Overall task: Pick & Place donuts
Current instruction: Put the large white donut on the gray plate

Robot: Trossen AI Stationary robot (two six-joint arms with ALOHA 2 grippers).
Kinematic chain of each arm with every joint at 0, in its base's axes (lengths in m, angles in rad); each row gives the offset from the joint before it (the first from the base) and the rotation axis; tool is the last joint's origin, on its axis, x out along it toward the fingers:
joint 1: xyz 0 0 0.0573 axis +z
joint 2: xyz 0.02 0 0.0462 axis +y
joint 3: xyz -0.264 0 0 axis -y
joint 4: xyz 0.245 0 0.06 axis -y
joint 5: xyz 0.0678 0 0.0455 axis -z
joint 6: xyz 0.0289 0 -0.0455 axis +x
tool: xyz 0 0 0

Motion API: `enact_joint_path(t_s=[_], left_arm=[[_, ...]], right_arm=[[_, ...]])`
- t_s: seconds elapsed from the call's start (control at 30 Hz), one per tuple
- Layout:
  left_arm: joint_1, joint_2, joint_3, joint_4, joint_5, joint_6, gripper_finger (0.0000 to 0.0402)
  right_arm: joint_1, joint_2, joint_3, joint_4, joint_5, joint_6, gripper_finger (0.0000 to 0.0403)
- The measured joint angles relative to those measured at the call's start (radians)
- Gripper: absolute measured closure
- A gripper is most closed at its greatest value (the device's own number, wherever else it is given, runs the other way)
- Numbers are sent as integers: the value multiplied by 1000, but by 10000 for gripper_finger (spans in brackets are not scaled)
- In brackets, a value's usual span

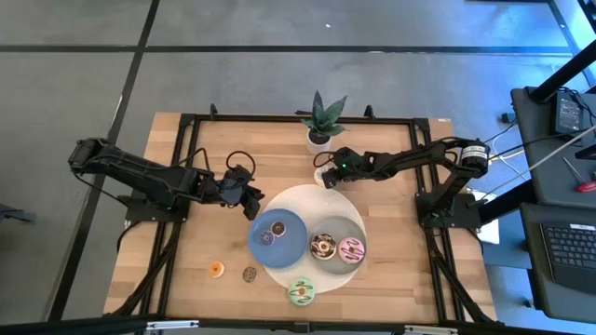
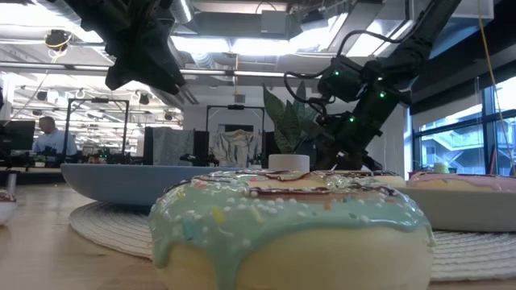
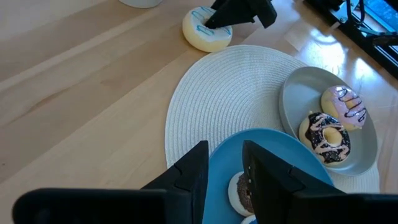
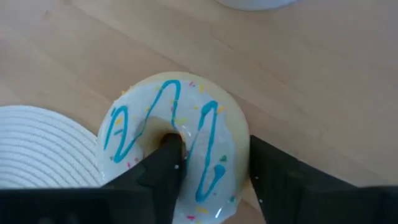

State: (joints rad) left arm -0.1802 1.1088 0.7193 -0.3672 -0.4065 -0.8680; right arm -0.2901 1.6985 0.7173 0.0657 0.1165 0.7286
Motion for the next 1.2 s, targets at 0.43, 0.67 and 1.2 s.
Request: enact_joint_path(t_s=[0.43, 0.67, 1.2], left_arm=[[0, 0, 0, 0, 0, 0, 307], [0, 0, 0, 1, 0, 0, 305], [0, 0, 0, 5, -10, 0, 306]], right_arm=[[30, -106, 82, -121, -235, -112, 345], [199, -270, 82, -350, -314, -67, 343], [522, -208, 82, -454, -109, 233, 341]])
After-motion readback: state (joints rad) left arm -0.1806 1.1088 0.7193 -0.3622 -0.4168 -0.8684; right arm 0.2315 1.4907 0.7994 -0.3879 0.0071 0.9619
